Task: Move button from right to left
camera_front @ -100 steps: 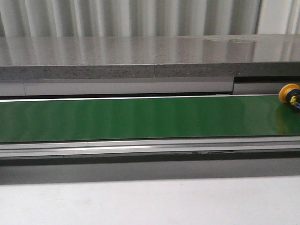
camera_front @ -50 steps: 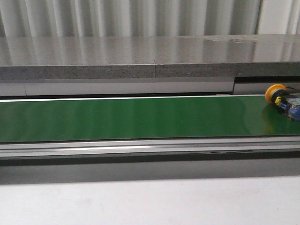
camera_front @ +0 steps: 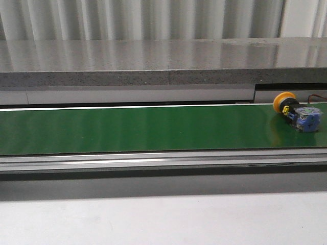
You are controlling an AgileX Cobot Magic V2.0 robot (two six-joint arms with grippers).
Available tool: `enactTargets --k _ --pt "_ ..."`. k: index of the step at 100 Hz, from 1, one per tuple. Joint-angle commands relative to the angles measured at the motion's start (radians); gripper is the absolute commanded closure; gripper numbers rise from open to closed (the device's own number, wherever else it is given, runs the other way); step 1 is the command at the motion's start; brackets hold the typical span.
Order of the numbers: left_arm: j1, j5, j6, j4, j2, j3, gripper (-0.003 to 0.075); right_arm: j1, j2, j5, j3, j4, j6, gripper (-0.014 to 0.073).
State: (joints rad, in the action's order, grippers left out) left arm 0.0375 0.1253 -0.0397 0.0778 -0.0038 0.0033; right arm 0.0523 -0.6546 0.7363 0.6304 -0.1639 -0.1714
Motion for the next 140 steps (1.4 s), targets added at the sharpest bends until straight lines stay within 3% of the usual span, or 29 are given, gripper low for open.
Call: enactTargets --k 1,40,89,110,140 --pt "0.0 -0.077 -0.007 -0.005 -0.032 0.039 0.0741 0.0 0.086 -0.075 -0.018 0.017 -0.014 0.0659" --pt "0.0 -0.079 -0.007 -0.005 -0.032 0.039 0.0741 0.0 0.368 -0.065 -0.128 0.02 -0.014 0.0659" --pt "0.0 -0.15 -0.007 -0.001 -0.032 0.019 0.0741 0.0 0.387 -0.065 -0.128 0.02 -0.014 0.0659" --pt "0.0 -0.048 -0.007 -0.001 0.054 -0.082 0.0741 0.0 0.387 -0.065 -0.128 0.02 -0.014 0.0659" --pt "0.0 0.154 -0.007 -0.001 0.349 -0.297 0.0741 0.0 0.387 -0.065 -0.128 0.02 -0.014 0.0659"
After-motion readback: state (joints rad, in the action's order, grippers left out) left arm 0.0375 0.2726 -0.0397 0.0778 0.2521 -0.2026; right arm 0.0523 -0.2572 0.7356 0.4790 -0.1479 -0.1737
